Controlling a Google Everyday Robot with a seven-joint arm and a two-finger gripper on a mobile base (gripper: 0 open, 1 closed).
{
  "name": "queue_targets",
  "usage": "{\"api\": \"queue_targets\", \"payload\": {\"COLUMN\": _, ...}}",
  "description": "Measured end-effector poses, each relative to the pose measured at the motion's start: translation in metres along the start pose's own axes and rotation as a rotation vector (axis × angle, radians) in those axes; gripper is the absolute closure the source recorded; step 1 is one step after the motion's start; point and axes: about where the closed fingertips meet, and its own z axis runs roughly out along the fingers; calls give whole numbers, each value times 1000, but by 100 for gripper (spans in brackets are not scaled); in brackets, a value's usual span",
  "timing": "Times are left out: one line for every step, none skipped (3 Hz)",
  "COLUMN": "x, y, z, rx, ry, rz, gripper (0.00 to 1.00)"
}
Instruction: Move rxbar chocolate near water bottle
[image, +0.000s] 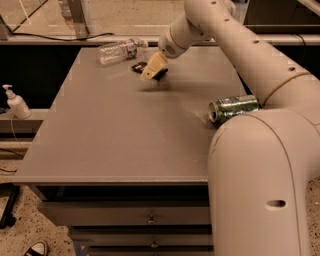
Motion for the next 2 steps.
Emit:
{"api": "queue_targets", "payload": {"x": 0, "y": -1, "z": -19, "rx": 0, "ry": -99, "rz": 42, "gripper": 0}}
{"api": "queue_targets", "payload": {"x": 10, "y": -4, "z": -48, "rx": 7, "ry": -215, "rz": 98, "gripper": 0}}
